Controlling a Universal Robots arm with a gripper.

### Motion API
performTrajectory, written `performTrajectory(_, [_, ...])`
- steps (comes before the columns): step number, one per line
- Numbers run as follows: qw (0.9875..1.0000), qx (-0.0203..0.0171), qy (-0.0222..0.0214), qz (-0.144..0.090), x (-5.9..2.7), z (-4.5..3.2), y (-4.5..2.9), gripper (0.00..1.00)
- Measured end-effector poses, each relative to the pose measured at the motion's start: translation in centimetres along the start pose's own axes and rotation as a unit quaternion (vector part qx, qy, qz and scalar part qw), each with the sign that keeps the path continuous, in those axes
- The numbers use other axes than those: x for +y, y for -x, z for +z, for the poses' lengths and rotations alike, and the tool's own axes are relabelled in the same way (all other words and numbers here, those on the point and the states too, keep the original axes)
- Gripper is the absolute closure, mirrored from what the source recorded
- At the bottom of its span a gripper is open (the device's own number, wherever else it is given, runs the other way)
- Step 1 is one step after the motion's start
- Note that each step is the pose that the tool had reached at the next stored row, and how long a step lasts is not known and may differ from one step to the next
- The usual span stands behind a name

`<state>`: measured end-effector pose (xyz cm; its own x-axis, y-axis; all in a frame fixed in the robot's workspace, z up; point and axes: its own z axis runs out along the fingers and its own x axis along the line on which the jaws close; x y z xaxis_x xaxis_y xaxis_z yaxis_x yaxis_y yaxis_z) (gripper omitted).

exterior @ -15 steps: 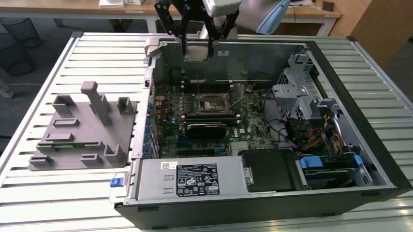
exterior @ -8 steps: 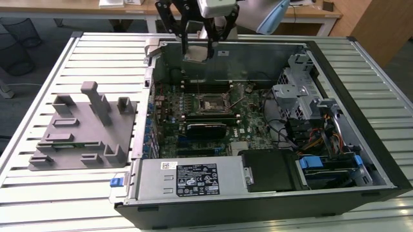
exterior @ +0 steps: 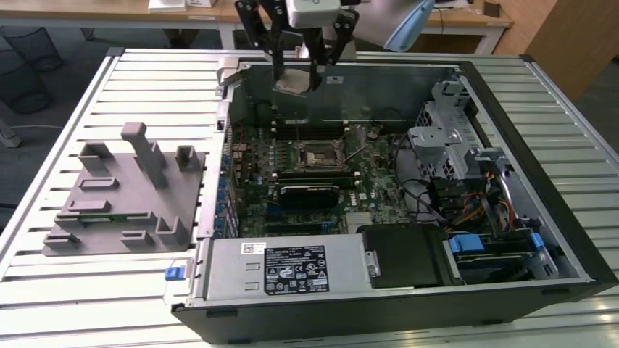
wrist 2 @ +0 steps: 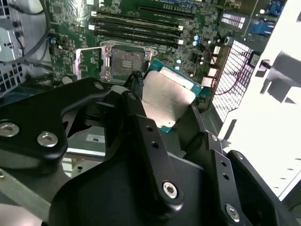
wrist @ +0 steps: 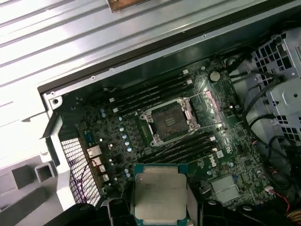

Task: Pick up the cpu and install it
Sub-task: 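Place the cpu into insertion slot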

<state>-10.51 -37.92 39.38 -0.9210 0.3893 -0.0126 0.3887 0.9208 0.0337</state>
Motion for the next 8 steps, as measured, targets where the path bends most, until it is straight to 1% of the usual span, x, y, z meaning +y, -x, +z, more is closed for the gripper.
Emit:
performTrajectory(4, [0.9995, -0.0011, -0.0003, 0.03, 0.02, 0.06, -0.01, 0.47])
performTrajectory(8, [0.9983, -0.0021, -0.0008, 0.058, 0.05, 0.1, -0.03, 0.47])
